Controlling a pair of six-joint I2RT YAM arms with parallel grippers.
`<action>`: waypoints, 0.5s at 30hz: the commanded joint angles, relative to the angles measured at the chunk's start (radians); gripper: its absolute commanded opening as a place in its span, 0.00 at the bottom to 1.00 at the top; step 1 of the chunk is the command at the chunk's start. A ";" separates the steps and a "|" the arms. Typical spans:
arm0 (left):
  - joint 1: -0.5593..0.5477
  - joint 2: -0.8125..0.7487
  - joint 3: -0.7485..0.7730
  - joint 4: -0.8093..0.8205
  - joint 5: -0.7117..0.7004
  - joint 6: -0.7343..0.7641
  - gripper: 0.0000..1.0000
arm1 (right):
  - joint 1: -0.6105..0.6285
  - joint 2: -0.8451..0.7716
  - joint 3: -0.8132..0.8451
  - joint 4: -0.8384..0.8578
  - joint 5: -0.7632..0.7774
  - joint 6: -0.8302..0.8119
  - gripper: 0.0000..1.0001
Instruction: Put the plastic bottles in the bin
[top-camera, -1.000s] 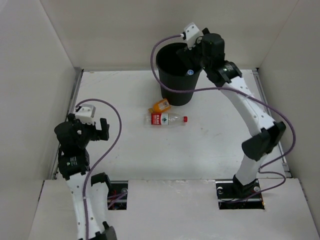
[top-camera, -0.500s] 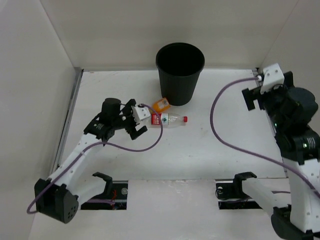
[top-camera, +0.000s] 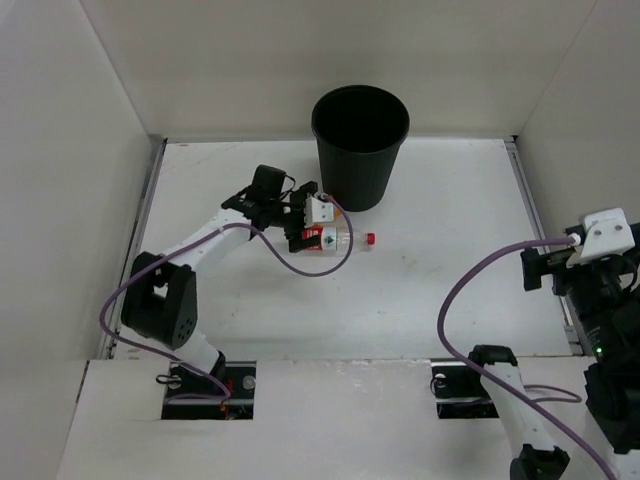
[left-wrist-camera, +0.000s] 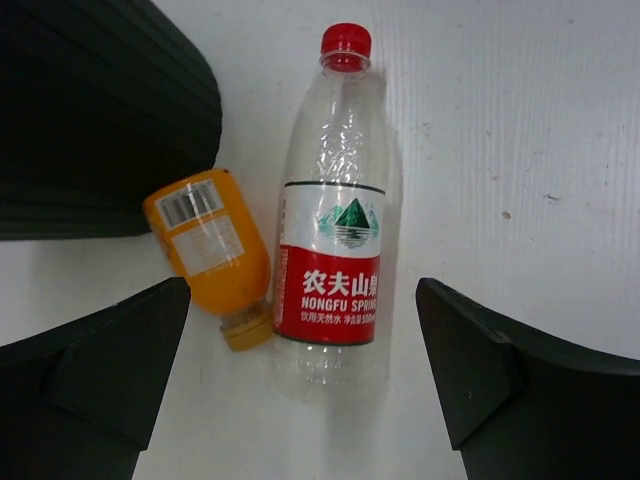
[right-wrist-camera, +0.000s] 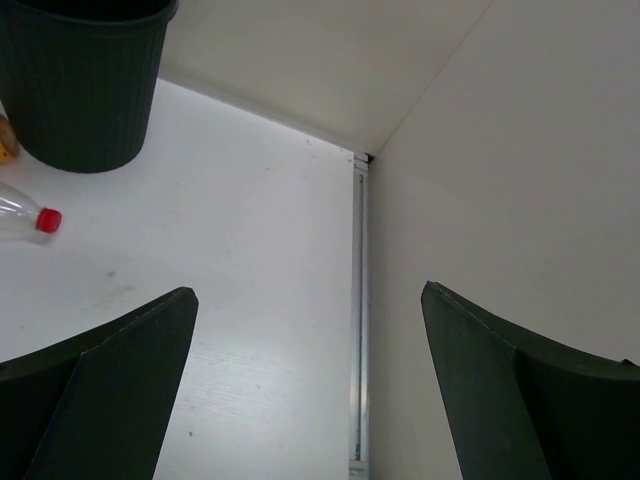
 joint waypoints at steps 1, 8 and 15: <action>-0.017 0.047 0.049 -0.006 0.061 0.089 0.99 | -0.037 0.011 0.068 -0.062 -0.050 0.026 1.00; -0.040 0.136 0.055 -0.031 0.047 0.158 0.98 | -0.119 0.036 0.180 -0.066 -0.116 0.074 1.00; -0.071 0.232 0.072 -0.005 -0.009 0.190 0.91 | -0.263 0.060 0.272 -0.078 -0.273 0.095 1.00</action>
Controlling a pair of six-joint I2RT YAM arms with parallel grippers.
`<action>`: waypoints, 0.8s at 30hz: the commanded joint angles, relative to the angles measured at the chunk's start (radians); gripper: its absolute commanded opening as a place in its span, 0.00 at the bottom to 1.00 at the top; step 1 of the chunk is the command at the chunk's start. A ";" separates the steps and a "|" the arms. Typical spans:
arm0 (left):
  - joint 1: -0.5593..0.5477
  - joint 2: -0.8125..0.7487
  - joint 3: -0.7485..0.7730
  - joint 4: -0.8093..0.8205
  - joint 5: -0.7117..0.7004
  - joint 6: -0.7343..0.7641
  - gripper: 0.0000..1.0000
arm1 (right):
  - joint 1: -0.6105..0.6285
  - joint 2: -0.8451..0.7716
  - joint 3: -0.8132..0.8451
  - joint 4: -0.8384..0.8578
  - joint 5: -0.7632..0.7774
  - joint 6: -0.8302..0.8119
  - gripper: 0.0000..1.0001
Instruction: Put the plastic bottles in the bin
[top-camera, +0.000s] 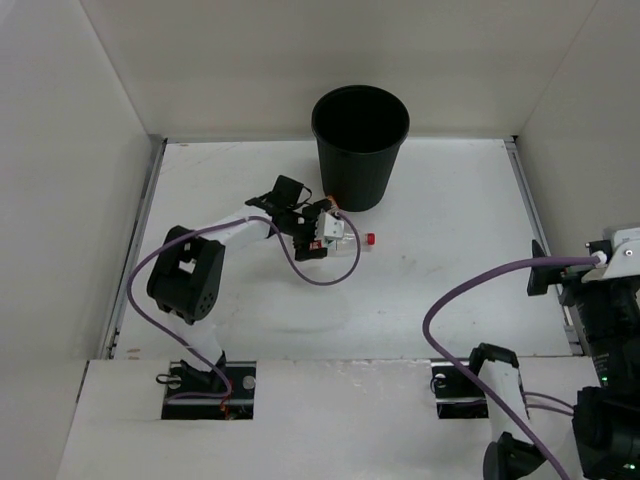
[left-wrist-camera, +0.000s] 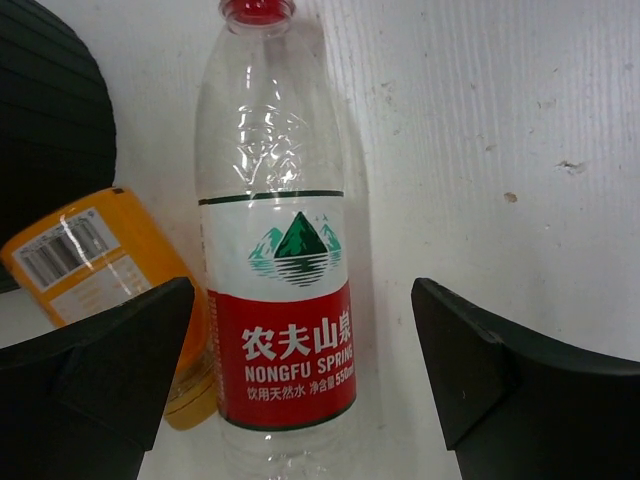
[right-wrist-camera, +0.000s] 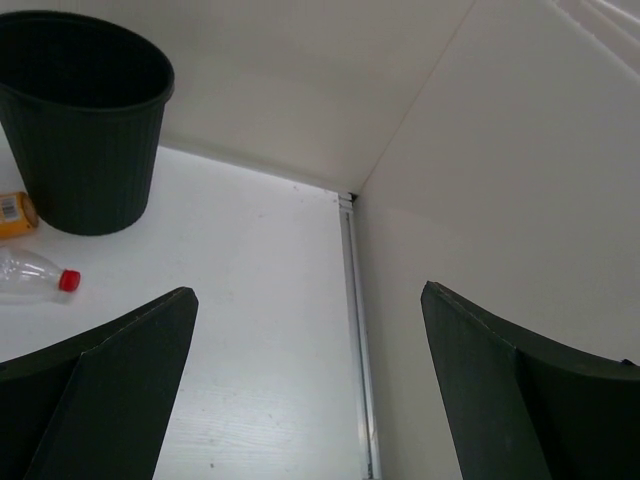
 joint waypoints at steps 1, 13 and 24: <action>-0.027 0.023 0.037 0.010 -0.006 0.054 0.90 | -0.075 0.019 0.030 0.002 -0.133 0.022 1.00; -0.100 0.058 0.009 0.115 -0.139 0.039 0.28 | -0.341 -0.002 0.018 0.057 -0.447 0.019 1.00; -0.211 -0.393 0.010 -0.006 0.002 -0.313 0.09 | -0.395 -0.019 -0.276 0.325 -0.492 0.080 1.00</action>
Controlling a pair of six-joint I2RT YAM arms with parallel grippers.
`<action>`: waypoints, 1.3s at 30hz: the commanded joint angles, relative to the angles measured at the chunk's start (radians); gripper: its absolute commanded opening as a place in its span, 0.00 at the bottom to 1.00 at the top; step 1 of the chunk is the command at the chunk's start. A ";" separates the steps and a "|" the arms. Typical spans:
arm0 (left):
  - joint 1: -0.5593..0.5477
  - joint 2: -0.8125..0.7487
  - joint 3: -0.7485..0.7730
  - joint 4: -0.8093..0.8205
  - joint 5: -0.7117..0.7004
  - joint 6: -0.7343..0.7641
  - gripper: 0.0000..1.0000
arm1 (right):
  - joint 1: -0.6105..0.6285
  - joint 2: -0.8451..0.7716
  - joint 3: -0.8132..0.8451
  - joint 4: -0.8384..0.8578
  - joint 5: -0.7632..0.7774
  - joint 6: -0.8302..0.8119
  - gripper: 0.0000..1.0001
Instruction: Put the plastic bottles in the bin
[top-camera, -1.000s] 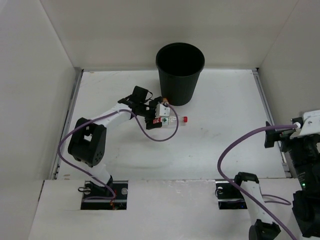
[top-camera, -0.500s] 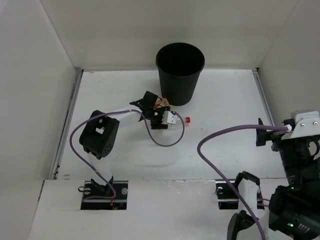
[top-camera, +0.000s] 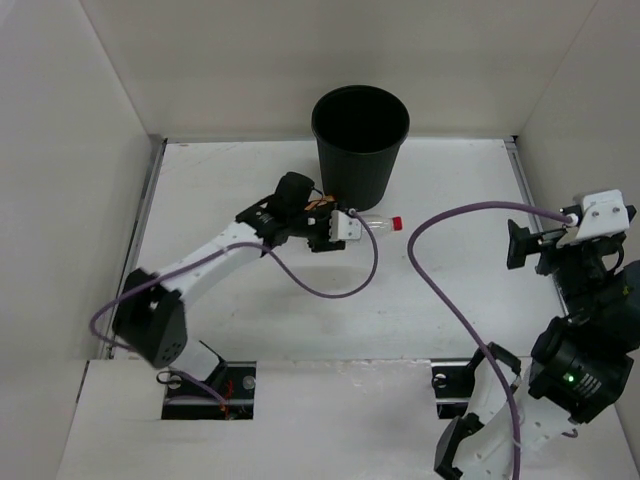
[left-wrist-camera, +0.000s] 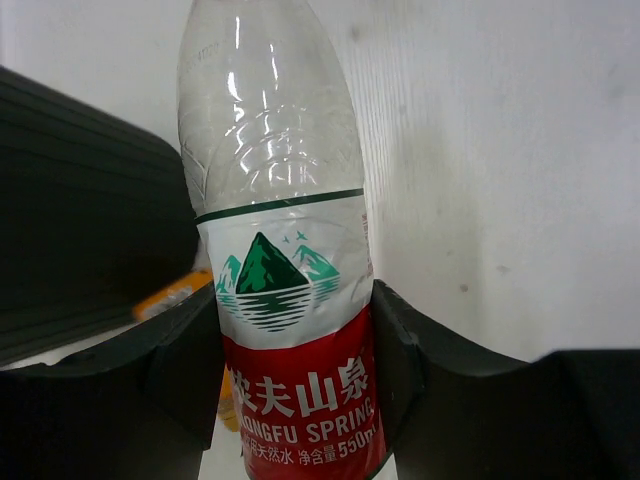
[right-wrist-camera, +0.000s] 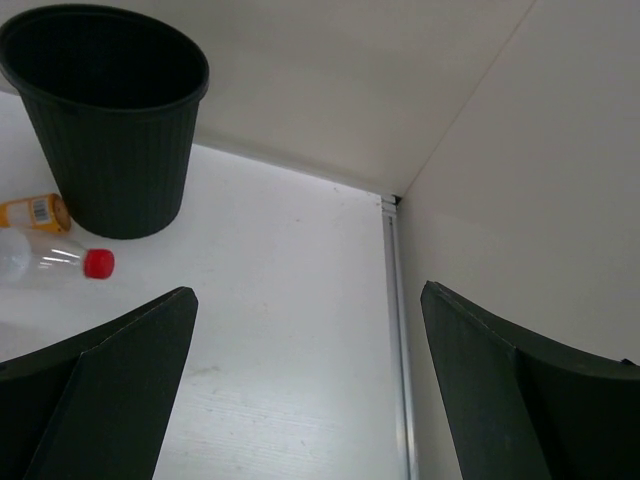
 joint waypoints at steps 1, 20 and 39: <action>-0.064 -0.204 0.045 -0.058 0.116 -0.182 0.09 | -0.005 0.015 -0.062 0.171 -0.027 0.048 1.00; 0.146 0.312 0.899 0.546 0.003 -0.910 0.08 | 0.236 0.015 -0.191 0.208 0.275 0.088 1.00; 0.151 0.575 0.990 0.658 -0.059 -0.884 1.00 | 0.368 0.058 0.009 0.061 0.411 0.092 1.00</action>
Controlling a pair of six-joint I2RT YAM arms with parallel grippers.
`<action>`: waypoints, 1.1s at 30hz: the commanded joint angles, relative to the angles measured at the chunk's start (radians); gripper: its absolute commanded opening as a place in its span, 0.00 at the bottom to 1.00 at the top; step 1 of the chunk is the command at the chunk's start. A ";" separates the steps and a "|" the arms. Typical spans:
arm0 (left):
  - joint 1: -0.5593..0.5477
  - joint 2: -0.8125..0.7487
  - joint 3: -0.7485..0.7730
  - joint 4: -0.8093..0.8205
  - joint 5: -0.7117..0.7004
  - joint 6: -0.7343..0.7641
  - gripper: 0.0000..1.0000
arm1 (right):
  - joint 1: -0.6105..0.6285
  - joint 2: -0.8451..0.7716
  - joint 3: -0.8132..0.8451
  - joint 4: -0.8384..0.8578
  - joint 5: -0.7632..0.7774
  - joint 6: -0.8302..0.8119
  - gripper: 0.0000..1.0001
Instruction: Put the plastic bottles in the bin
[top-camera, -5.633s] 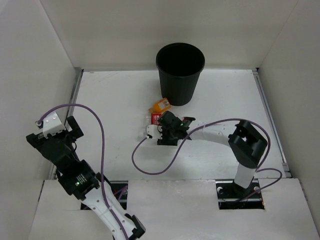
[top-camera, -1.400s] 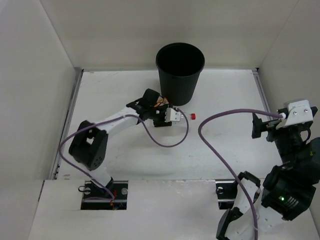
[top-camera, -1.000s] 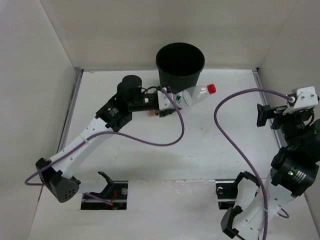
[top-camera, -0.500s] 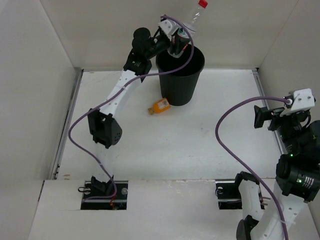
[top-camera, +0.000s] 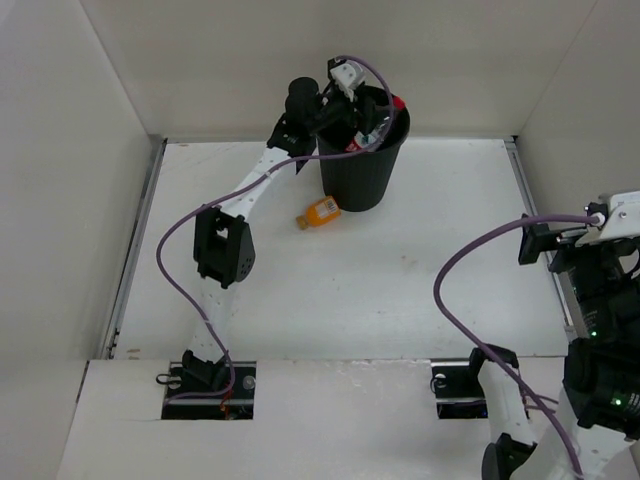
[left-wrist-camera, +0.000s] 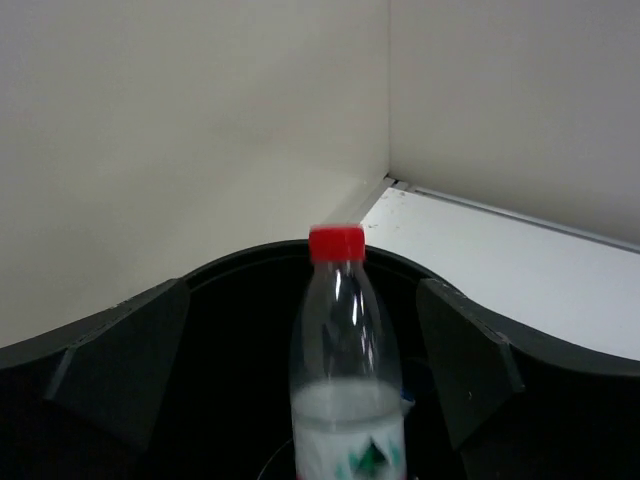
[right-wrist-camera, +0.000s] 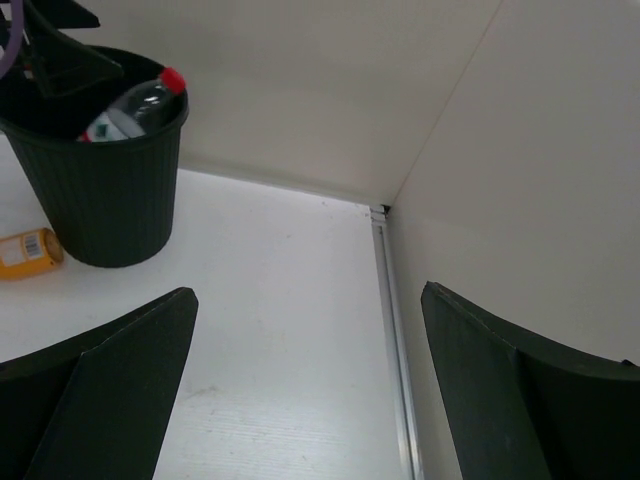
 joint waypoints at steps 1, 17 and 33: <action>0.003 -0.085 -0.004 0.106 -0.025 0.021 1.00 | 0.022 0.058 0.017 -0.006 -0.004 0.023 1.00; 0.107 -0.887 -0.565 0.188 -0.779 0.656 1.00 | 0.927 0.541 -0.081 0.043 0.358 -0.465 1.00; 0.454 -1.711 -1.078 -0.206 -0.678 0.629 1.00 | 1.275 1.035 -0.236 0.523 0.198 -0.713 1.00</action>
